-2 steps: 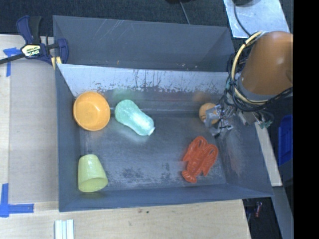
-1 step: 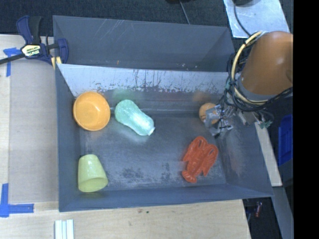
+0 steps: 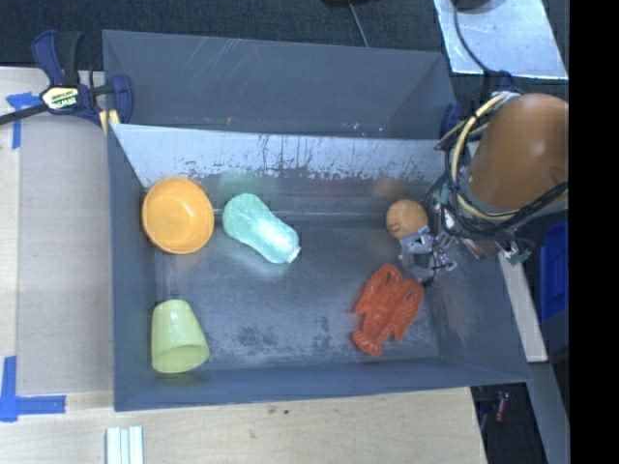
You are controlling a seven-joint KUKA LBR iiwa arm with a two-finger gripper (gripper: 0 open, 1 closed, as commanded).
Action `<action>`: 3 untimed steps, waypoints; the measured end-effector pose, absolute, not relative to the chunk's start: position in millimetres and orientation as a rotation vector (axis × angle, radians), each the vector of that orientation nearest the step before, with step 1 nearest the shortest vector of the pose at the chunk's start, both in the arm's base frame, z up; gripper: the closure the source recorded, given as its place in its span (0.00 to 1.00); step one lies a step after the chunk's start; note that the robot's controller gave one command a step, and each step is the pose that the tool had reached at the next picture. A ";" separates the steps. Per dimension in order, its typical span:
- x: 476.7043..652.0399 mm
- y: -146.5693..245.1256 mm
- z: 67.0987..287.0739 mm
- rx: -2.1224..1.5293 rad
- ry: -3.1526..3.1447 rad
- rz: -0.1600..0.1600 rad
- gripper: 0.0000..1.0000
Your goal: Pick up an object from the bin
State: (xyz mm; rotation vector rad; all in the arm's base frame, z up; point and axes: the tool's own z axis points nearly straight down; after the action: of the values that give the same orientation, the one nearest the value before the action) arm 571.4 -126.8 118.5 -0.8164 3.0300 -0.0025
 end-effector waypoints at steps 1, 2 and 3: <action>575.7 -99.4 154.2 -0.547 3.080 -0.003 1.00; 534.8 -116.9 69.0 -0.928 3.001 0.001 0.00; 537.8 -117.0 73.2 -0.931 2.990 -0.007 1.00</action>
Offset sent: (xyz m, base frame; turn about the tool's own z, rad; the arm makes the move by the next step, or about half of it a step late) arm -0.0359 0.0104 -0.0485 -0.0788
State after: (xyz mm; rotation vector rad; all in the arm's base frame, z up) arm 537.8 -117.0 73.2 -0.9313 2.9903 -0.0072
